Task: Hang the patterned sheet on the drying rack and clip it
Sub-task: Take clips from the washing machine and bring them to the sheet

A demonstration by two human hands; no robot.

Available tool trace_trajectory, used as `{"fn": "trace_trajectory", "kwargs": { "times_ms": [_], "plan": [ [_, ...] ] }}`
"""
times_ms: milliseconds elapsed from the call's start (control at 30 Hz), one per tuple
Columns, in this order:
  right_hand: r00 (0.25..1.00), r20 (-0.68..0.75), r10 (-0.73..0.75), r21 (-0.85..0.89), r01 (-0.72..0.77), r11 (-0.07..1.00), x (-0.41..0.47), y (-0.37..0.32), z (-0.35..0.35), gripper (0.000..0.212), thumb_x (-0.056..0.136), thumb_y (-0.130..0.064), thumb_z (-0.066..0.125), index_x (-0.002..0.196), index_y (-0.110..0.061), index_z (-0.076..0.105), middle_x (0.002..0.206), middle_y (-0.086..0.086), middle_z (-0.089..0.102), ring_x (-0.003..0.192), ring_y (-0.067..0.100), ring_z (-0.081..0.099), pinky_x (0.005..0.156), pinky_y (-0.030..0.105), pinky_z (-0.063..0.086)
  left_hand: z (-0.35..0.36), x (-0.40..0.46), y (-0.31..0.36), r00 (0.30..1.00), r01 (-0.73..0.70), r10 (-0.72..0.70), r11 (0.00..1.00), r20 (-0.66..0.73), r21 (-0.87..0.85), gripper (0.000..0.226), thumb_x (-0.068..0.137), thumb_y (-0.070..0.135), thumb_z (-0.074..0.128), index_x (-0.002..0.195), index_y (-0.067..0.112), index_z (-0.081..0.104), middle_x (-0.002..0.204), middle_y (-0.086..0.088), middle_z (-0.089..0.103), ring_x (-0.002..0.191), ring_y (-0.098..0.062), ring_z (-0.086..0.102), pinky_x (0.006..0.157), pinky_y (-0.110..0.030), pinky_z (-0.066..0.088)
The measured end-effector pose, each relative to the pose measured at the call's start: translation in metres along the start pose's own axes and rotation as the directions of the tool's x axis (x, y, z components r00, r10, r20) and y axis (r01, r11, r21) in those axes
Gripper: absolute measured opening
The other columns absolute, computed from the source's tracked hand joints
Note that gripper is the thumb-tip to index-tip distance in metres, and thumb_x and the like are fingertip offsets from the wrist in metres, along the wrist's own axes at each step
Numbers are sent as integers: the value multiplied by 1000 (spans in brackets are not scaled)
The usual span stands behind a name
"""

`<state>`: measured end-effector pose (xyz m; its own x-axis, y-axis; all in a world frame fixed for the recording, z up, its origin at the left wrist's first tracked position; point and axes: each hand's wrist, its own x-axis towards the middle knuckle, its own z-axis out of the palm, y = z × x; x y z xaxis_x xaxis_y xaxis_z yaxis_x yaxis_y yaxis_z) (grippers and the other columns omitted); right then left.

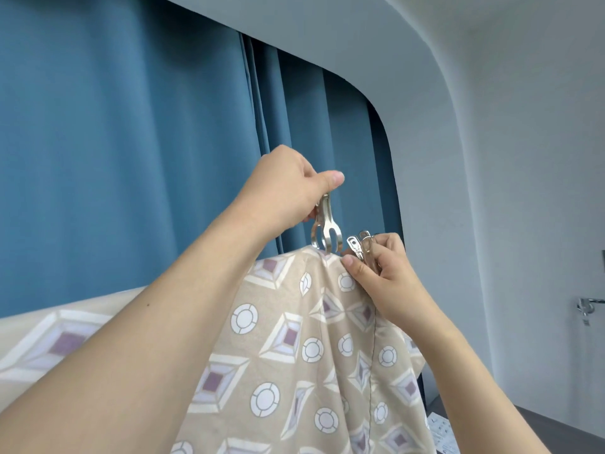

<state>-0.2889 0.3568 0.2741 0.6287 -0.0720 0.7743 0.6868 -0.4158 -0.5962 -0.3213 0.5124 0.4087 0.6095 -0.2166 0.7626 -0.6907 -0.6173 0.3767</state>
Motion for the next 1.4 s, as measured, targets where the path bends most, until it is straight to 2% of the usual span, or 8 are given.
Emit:
{"fn": "trace_trajectory", "kwargs": {
  "times_ms": [100,267,567,800,900,1067,1233,1400],
  "plan": [
    [997,77,7,-56,-3,998,1,0,-6,36,91,-30,64,57,-32,54,97,-5,36,93,-4,41,82,11,35,1,2,-7,998,20,-23,998,58,62,40,86,42,67,78,3,72,63,-7,72,63,-20,72,76,-41,60],
    [986,159,46,-102,-30,994,2,6,-9,36,91,-33,64,66,-10,50,99,-5,34,86,-3,41,72,6,33,6,1,-16,989,44,-56,995,139,89,38,86,42,67,77,5,72,64,-6,73,64,-20,73,76,-42,60],
    [986,159,44,-79,-31,996,3,9,-5,37,92,-33,63,66,-11,48,99,-6,35,84,-7,42,74,5,33,3,-4,-17,963,-17,-51,968,264,251,44,83,52,67,78,9,74,67,-5,73,66,-20,72,75,-42,59],
    [992,115,57,-72,-49,996,3,10,-1,40,91,-33,64,62,-15,44,96,-7,35,82,-5,42,75,11,35,14,-12,-18,986,-13,-28,970,163,241,53,74,58,71,82,7,68,67,-9,64,57,-17,50,58,-32,46],
    [992,102,74,-47,-69,997,2,9,-1,43,90,-32,65,58,-17,40,94,-6,35,81,-3,43,78,18,39,15,-16,-19,987,21,-48,985,154,172,47,76,60,70,86,14,67,75,-2,66,68,-17,59,64,-30,48],
    [991,106,82,-24,-80,996,-1,6,-4,44,91,-28,64,57,-15,39,95,-2,35,75,-5,43,59,6,42,17,-18,-19,989,19,-49,979,141,203,60,76,65,66,90,7,67,87,-13,69,73,-23,60,70,-40,52],
    [994,86,66,-75,-59,995,-1,5,-7,44,91,-32,63,57,-17,39,94,-5,35,83,-3,43,76,8,36,21,-14,-26,986,46,-74,983,149,180,66,73,68,66,90,4,65,73,-6,57,66,-16,51,62,-32,41],
    [994,-113,7,-280,-39,959,-16,-5,-12,40,94,-36,56,59,-26,39,97,-6,35,100,14,41,93,34,40,16,-17,-32,980,27,-58,987,189,160,53,76,64,66,74,14,49,71,-2,42,65,-18,40,61,-32,32]
  ]
}}
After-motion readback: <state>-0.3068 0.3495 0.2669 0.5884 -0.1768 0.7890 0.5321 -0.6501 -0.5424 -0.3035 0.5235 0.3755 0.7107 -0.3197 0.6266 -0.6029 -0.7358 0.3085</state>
